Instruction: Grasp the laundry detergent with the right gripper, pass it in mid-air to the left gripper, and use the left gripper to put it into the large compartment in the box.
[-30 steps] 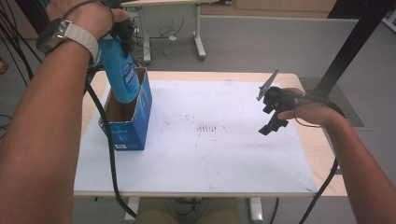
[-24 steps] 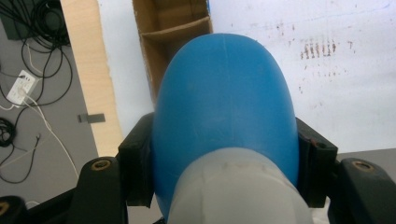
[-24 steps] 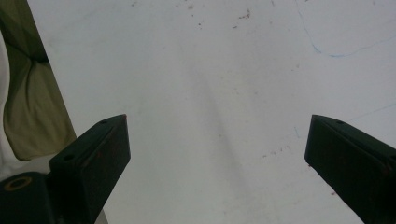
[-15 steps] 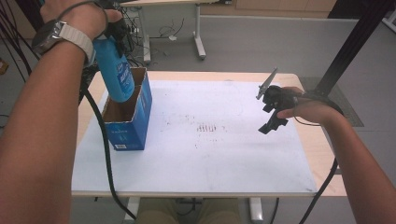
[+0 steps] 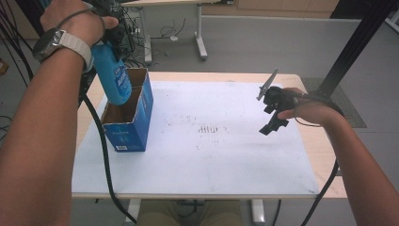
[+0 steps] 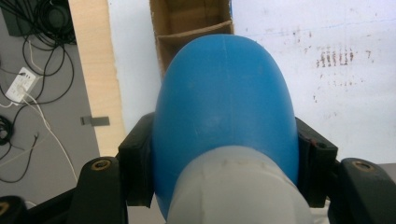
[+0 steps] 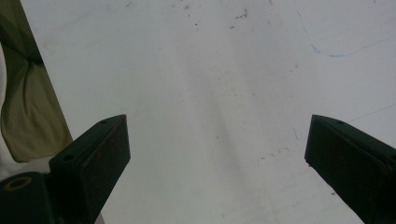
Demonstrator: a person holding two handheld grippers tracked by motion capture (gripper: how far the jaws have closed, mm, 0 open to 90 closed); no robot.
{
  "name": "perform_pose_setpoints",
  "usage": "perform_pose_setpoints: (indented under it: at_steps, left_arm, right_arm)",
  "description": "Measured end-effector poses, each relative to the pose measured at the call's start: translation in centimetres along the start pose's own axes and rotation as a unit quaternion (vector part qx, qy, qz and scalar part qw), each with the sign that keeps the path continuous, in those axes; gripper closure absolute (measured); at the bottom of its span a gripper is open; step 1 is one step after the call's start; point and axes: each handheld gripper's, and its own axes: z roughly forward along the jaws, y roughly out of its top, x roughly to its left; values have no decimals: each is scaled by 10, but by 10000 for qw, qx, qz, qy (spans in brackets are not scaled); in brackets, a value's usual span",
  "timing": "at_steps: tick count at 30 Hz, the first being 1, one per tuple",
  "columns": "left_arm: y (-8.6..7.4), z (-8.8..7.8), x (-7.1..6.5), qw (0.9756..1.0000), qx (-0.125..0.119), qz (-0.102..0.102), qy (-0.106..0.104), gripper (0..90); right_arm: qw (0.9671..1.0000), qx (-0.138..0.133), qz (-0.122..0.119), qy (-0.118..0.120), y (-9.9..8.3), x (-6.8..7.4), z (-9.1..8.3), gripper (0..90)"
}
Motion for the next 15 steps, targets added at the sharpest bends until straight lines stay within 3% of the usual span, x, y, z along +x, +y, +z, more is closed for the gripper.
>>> perform_pose_setpoints:
  at_steps: [15]
  left_arm:
    - [2, 17, 8, 10000, -11, -40, -12, 376]
  right_arm:
    - [10000, 39, 36, 33, 0, -1, 4, 67]
